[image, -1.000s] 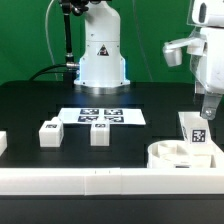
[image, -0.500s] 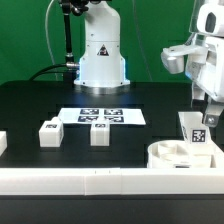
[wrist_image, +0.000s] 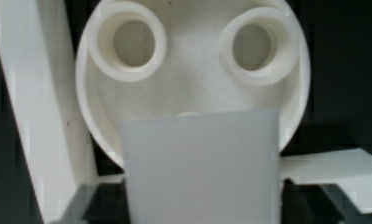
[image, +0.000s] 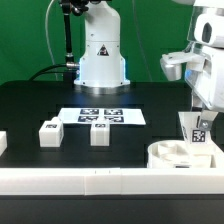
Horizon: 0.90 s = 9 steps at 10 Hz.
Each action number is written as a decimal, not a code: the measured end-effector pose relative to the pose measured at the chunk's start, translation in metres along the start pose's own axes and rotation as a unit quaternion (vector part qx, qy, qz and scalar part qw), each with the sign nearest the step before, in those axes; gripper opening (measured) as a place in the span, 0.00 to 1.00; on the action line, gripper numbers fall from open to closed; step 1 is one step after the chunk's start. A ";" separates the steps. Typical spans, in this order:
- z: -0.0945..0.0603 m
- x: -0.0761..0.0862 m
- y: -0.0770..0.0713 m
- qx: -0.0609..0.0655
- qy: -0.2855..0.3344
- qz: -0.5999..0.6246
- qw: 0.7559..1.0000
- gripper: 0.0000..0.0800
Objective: Assemble stool
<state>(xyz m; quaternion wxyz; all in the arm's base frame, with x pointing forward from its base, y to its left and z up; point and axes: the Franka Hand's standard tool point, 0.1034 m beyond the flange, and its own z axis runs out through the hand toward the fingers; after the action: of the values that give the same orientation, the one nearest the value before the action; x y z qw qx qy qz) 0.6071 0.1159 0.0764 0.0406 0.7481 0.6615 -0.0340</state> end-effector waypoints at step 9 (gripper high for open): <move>0.002 -0.011 0.003 -0.002 -0.001 0.301 0.953 0.42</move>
Offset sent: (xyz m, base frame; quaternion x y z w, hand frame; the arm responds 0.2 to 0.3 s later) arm 0.0000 0.0000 0.0000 0.0000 0.0000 0.1296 0.9916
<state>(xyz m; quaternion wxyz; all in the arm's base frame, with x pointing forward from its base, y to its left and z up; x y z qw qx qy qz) 0.6085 0.1048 0.0758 0.0508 0.9126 0.4053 -0.0199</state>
